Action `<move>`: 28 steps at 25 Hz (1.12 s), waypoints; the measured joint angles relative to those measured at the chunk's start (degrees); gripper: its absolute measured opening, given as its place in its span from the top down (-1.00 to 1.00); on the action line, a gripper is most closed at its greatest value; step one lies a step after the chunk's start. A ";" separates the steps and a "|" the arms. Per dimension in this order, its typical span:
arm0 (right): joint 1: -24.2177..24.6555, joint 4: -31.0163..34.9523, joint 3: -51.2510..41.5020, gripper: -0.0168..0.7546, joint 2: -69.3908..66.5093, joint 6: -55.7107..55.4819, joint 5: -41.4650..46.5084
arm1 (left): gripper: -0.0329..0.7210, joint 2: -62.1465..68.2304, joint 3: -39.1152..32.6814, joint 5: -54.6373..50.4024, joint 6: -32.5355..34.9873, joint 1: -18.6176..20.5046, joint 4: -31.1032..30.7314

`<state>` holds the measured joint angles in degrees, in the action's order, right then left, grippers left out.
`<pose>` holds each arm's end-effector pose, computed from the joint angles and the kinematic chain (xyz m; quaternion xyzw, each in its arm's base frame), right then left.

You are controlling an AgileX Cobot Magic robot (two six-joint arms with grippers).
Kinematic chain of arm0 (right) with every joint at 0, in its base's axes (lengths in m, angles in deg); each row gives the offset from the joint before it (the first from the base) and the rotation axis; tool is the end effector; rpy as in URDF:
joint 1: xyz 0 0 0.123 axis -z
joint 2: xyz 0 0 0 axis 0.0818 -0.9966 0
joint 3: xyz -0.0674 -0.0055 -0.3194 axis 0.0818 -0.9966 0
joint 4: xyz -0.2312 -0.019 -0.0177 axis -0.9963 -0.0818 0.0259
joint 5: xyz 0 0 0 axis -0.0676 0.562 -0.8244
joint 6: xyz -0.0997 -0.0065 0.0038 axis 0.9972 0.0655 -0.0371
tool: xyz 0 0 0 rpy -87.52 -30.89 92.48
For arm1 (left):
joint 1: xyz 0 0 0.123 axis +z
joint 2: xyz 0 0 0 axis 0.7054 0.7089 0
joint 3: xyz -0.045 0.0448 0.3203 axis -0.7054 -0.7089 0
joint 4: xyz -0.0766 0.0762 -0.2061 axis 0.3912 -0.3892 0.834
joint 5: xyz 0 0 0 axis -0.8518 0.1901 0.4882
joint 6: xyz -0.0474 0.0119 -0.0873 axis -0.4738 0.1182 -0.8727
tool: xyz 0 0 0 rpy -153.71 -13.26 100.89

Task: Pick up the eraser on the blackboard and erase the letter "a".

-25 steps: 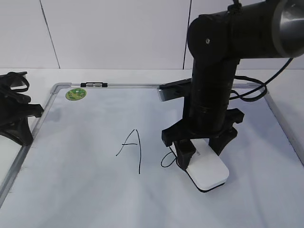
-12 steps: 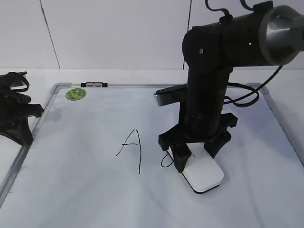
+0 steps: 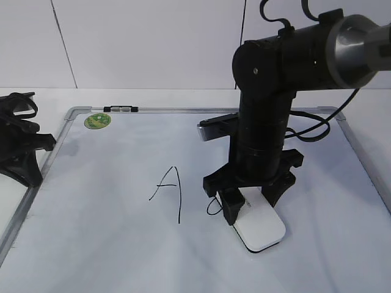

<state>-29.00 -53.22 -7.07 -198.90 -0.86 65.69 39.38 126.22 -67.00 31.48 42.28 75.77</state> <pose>0.3110 0.2118 0.2180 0.2445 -0.9688 -0.0052 0.0413 0.3589 -0.0343 0.1934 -0.0094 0.9953 -0.0924 0.0258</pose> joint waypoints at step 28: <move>1.66 0.16 0.37 -0.44 -0.23 -0.16 -0.72 | 0.87 0.00 0.00 0.00 0.00 0.00 0.02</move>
<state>-27.35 -53.06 -6.70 -199.13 -1.02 64.97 39.38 126.22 -67.00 31.48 42.28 75.80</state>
